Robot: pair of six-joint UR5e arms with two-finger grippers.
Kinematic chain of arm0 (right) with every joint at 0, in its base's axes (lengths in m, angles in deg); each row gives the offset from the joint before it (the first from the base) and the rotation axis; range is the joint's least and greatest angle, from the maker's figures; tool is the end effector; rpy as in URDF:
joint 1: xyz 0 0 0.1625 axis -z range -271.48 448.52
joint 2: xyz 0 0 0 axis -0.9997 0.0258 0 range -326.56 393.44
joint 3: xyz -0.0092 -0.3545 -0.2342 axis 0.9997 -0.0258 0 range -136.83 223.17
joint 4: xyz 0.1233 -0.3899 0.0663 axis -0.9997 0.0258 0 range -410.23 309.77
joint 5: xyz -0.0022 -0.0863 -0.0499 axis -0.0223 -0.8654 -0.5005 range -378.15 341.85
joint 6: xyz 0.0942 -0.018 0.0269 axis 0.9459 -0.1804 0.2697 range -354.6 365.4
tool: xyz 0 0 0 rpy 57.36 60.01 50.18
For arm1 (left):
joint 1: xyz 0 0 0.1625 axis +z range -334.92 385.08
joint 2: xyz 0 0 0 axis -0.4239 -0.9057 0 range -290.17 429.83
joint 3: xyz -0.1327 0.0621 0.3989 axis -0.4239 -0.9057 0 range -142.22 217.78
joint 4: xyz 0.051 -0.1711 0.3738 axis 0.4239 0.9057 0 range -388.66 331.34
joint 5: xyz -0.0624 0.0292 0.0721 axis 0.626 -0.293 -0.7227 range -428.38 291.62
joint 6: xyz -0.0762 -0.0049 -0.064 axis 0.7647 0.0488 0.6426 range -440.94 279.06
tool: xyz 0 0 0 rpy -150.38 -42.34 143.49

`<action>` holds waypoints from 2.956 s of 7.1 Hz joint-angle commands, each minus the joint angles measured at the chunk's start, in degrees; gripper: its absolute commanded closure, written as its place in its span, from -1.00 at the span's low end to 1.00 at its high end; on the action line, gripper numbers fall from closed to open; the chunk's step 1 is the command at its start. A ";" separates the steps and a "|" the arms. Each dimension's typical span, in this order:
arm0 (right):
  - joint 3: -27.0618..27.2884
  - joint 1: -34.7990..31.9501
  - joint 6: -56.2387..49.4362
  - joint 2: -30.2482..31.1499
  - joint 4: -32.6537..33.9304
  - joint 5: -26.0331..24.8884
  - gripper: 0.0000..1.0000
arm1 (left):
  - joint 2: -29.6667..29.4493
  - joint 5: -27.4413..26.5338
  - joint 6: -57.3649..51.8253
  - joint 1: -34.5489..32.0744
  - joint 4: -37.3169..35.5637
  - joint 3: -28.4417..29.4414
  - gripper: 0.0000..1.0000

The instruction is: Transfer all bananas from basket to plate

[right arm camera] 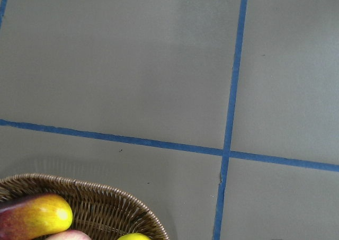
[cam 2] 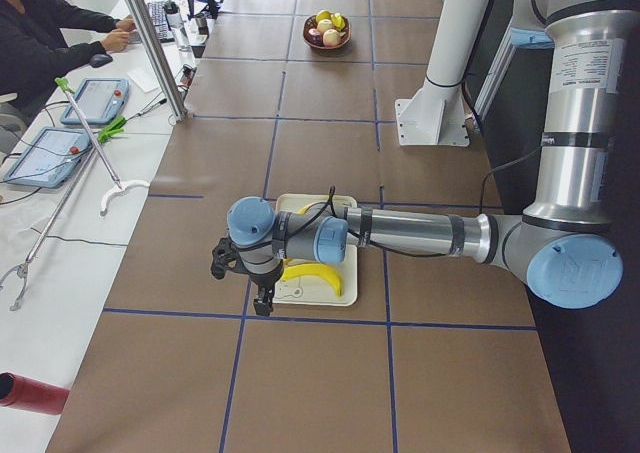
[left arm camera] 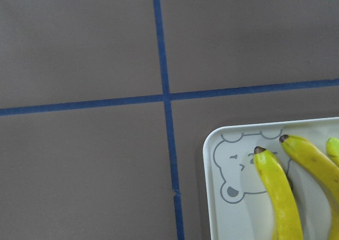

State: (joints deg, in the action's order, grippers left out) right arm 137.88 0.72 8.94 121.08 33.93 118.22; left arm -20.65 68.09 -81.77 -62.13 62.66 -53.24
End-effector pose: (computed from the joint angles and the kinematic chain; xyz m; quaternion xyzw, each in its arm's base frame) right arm 0.0412 -0.5213 0.5835 0.0837 -0.3959 -0.0335 0.9139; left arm -0.0368 -0.5010 0.6407 0.0160 0.3947 0.0388 0.9178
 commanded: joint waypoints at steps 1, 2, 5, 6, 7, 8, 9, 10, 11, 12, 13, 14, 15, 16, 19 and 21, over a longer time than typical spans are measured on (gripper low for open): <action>-1.46 -0.09 0.23 0.43 0.56 0.56 -0.99 | 0.14 0.10 -0.40 -0.15 0.09 1.63 -1.00; -1.37 -0.09 0.41 0.60 2.30 0.83 -0.99 | 0.14 0.10 -0.49 -0.15 0.18 2.51 -1.00; -0.93 -5.45 -0.47 4.38 10.76 4.08 -0.99 | -0.04 0.19 -0.49 -0.15 0.18 2.43 -1.00; -0.85 -5.45 -0.47 4.56 10.76 4.08 -0.99 | -0.04 0.19 -0.40 -0.24 0.18 2.43 -1.00; -0.84 -5.45 -0.47 4.56 10.76 3.91 -0.99 | -0.13 0.19 -0.40 -0.24 0.18 2.43 -1.00; -1.11 -5.45 -0.55 4.64 10.50 3.73 -0.99 | -0.21 0.19 -0.40 -0.15 0.18 2.34 -1.00; -1.20 -5.45 -0.64 4.56 10.32 3.47 -0.99 | -0.30 0.19 -0.31 -0.24 0.18 2.43 -1.00; -1.20 -5.45 -0.64 4.56 10.14 3.38 -0.99 | -0.56 0.19 -0.14 -0.24 0.18 2.43 -1.00; -1.20 -5.45 -0.64 4.56 10.06 3.38 -0.99 | -0.74 0.10 -0.05 -0.15 0.18 2.34 -1.00; -1.11 -5.45 -0.64 4.56 10.05 3.38 -0.99 | -0.83 0.10 -0.05 -0.15 0.18 2.51 -1.00; -1.11 -5.45 -0.64 4.56 10.05 3.47 -0.99 | -0.83 0.10 -0.13 -0.15 0.18 2.52 -1.00; -1.11 -5.45 -0.64 4.64 10.05 3.55 -0.99 | -0.83 0.10 -0.14 -0.15 0.18 2.52 -1.00; -1.11 -5.45 -0.56 4.64 10.05 3.64 -0.99 | -0.83 0.10 -0.31 -0.15 0.18 2.52 -1.00; -1.11 -5.45 -0.64 4.56 10.05 3.56 -0.99 | -0.92 0.10 -0.31 -0.24 0.18 2.43 -1.00; -1.11 -5.45 -0.64 4.64 10.05 3.47 -0.99 | -1.01 0.10 -0.66 -4.86 0.09 2.08 -1.00; -1.11 -5.45 -0.64 4.64 10.05 3.47 -0.99 | -1.01 0.10 -2.24 -5.42 0.00 2.16 -1.00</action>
State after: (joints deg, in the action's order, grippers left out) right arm 136.77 -4.73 8.31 125.72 43.98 121.70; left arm -21.64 68.20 -83.44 -66.92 62.70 -51.14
